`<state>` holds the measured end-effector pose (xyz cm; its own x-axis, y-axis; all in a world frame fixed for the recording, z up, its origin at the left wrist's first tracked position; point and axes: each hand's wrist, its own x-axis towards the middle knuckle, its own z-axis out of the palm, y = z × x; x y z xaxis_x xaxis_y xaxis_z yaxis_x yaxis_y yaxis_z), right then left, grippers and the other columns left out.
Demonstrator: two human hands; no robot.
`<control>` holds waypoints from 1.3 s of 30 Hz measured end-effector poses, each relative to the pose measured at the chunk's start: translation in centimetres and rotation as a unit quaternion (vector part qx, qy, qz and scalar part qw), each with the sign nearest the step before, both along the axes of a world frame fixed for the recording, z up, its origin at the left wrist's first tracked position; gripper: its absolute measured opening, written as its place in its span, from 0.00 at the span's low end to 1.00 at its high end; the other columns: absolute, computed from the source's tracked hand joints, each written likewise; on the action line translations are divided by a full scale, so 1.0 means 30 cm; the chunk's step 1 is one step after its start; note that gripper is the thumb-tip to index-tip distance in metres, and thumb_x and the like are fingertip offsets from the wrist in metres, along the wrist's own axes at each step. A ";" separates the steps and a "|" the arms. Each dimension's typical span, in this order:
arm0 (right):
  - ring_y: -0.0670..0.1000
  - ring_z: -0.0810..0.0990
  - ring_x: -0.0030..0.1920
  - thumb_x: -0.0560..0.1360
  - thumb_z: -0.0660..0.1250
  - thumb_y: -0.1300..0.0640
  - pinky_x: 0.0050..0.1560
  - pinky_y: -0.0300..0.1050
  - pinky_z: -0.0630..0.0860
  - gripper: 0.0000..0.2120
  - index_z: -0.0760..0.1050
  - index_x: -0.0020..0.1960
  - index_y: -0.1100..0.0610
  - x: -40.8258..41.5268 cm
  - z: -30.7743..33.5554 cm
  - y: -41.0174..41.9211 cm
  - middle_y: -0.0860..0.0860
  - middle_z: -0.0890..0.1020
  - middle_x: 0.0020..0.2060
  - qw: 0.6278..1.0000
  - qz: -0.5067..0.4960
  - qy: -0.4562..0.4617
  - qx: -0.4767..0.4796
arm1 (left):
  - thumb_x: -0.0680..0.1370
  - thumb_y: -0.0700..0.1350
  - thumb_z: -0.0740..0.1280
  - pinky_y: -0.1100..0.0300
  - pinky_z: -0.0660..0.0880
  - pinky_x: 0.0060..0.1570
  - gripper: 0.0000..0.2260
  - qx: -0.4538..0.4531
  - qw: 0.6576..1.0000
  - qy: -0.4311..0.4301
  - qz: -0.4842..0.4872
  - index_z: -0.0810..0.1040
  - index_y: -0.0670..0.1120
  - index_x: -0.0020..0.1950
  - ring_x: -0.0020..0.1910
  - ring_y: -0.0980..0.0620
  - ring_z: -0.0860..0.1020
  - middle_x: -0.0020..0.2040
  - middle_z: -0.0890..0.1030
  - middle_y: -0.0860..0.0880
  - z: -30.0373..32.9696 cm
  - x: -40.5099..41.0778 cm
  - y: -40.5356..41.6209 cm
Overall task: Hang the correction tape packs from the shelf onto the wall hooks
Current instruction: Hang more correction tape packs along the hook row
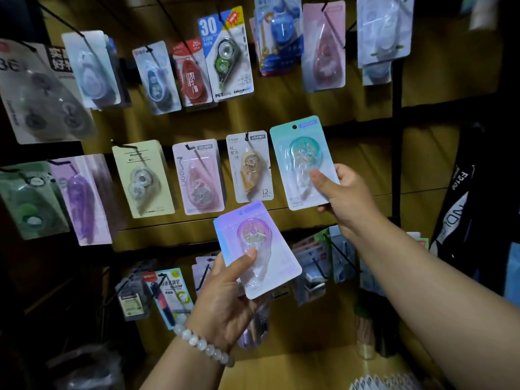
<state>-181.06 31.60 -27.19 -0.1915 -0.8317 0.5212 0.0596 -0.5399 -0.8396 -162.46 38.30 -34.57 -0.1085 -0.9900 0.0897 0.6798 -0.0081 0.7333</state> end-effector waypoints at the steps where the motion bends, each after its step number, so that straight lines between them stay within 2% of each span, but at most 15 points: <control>1: 0.50 0.81 0.43 0.76 0.67 0.52 0.26 0.36 0.72 0.04 0.73 0.45 0.51 0.003 0.000 -0.004 0.51 0.83 0.47 1.000 -0.001 -0.014 0.003 | 0.71 0.37 0.69 0.49 0.83 0.36 0.23 -0.002 1.000 -0.001 -0.003 0.76 0.45 0.67 0.43 0.44 0.86 0.54 0.85 0.42 -0.005 0.002 -0.001; 7: 0.50 0.83 0.44 0.76 0.67 0.51 0.26 0.36 0.72 0.08 0.74 0.52 0.55 0.034 0.004 -0.054 0.51 0.83 0.49 0.998 0.010 -0.041 0.046 | 0.69 0.37 0.69 0.43 0.82 0.43 0.24 -0.007 1.000 0.003 -0.008 0.76 0.45 0.66 0.48 0.41 0.85 0.57 0.84 0.41 -0.026 0.001 -0.007; 10: 0.48 0.80 0.42 0.75 0.69 0.50 0.29 0.37 0.74 0.11 0.74 0.53 0.56 0.056 0.026 -0.099 0.53 0.82 0.51 0.993 0.002 -0.061 0.097 | 0.69 0.37 0.69 0.44 0.83 0.42 0.25 -0.010 1.000 -0.005 -0.011 0.76 0.44 0.67 0.50 0.40 0.84 0.58 0.83 0.41 -0.029 -0.008 -0.012; 11: 0.48 0.79 0.41 0.75 0.70 0.49 0.30 0.38 0.74 0.16 0.74 0.56 0.57 0.060 0.034 -0.112 0.53 0.80 0.52 0.991 -0.001 -0.065 0.118 | 0.69 0.37 0.69 0.45 0.83 0.42 0.25 -0.009 1.000 -0.010 -0.010 0.75 0.44 0.67 0.51 0.40 0.84 0.59 0.83 0.41 -0.029 -0.011 -0.013; 13: 0.47 0.79 0.33 0.73 0.70 0.46 0.25 0.36 0.74 0.27 0.70 0.65 0.62 0.061 0.027 -0.134 0.56 0.79 0.53 0.984 -0.006 -0.049 0.170 | 0.68 0.37 0.70 0.46 0.83 0.41 0.26 -0.010 1.000 -0.025 -0.003 0.75 0.43 0.67 0.50 0.40 0.84 0.59 0.83 0.40 -0.031 -0.014 -0.014; 15: 0.48 0.78 0.28 0.72 0.70 0.42 0.18 0.33 0.69 0.30 0.72 0.63 0.64 0.056 -0.013 -0.141 0.57 0.81 0.46 0.976 -0.019 -0.012 0.215 | 0.67 0.37 0.70 0.49 0.83 0.37 0.27 -0.015 0.999 -0.038 0.007 0.75 0.42 0.67 0.46 0.42 0.85 0.56 0.84 0.41 -0.034 -0.013 -0.011; 17: 0.49 0.75 0.31 0.72 0.68 0.39 0.19 0.34 0.68 0.26 0.75 0.56 0.60 0.054 -0.068 -0.119 0.54 0.79 0.39 0.968 -0.032 0.031 0.246 | 0.67 0.36 0.70 0.52 0.83 0.35 0.26 -0.020 0.999 -0.043 0.014 0.76 0.41 0.66 0.43 0.44 0.86 0.52 0.85 0.41 -0.039 -0.012 -0.006; 19: 0.48 0.72 0.32 0.73 0.66 0.38 0.23 0.37 0.67 0.20 0.75 0.47 0.56 0.061 -0.120 -0.061 0.52 0.76 0.36 0.966 0.004 0.061 0.251 | 0.66 0.36 0.70 0.52 0.83 0.34 0.26 -0.019 0.998 -0.048 0.022 0.76 0.41 0.65 0.41 0.45 0.86 0.49 0.86 0.42 -0.043 -0.015 0.001; 23: 0.50 0.73 0.32 0.71 0.70 0.42 0.30 0.41 0.67 0.16 0.75 0.38 0.55 0.101 -0.192 0.068 0.52 0.78 0.34 0.962 0.090 0.128 0.223 | 0.67 0.36 0.70 0.53 0.82 0.34 0.27 -0.022 0.998 -0.055 0.033 0.75 0.38 0.66 0.42 0.44 0.85 0.53 0.84 0.38 -0.051 -0.028 0.013; 27: 0.47 0.80 0.30 0.70 0.74 0.56 0.28 0.35 0.74 0.07 0.78 0.39 0.57 0.120 -0.211 0.132 0.52 0.84 0.35 0.962 0.122 0.119 0.212 | 0.69 0.36 0.69 0.53 0.82 0.35 0.25 -0.031 0.997 -0.062 0.035 0.75 0.39 0.66 0.44 0.42 0.85 0.56 0.83 0.37 -0.051 -0.040 0.024; 30: 0.49 0.81 0.28 0.71 0.73 0.59 0.26 0.38 0.75 0.04 0.79 0.41 0.58 0.107 -0.201 0.133 0.54 0.83 0.34 0.970 0.122 0.088 0.193 | 0.76 0.39 0.67 0.53 0.82 0.35 0.16 -0.025 0.997 -0.062 0.041 0.77 0.42 0.64 0.47 0.43 0.86 0.54 0.85 0.41 -0.050 -0.034 0.026; 32: 0.53 0.80 0.33 0.71 0.73 0.60 0.33 0.42 0.75 0.05 0.78 0.41 0.59 0.089 -0.178 0.121 0.56 0.83 0.36 0.980 0.089 0.068 0.163 | 0.79 0.41 0.64 0.53 0.82 0.35 0.12 -0.005 0.996 -0.071 0.054 0.78 0.44 0.62 0.46 0.44 0.86 0.50 0.86 0.44 -0.051 -0.023 0.023; 35: 0.57 0.80 0.40 0.71 0.73 0.61 0.45 0.52 0.75 0.05 0.78 0.44 0.62 0.061 -0.111 0.096 0.60 0.83 0.41 0.991 0.066 0.012 0.116 | 0.79 0.42 0.65 0.54 0.82 0.32 0.11 0.024 0.993 -0.079 0.083 0.77 0.43 0.61 0.45 0.44 0.86 0.48 0.86 0.44 -0.050 -0.008 0.018; 39: 0.55 0.81 0.38 0.72 0.71 0.60 0.46 0.52 0.77 0.04 0.77 0.40 0.57 0.023 0.000 0.055 0.57 0.84 0.40 0.997 0.035 -0.036 0.053 | 0.79 0.41 0.65 0.53 0.81 0.31 0.09 0.033 0.992 -0.078 0.092 0.78 0.44 0.58 0.46 0.43 0.84 0.50 0.84 0.43 -0.044 -0.003 0.023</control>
<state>-180.38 33.24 -27.18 -0.1649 -0.8940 0.4166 0.1572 -0.4408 -0.8837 -162.55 38.99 -35.88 0.0664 -0.9976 0.0195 0.5523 0.0530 0.8319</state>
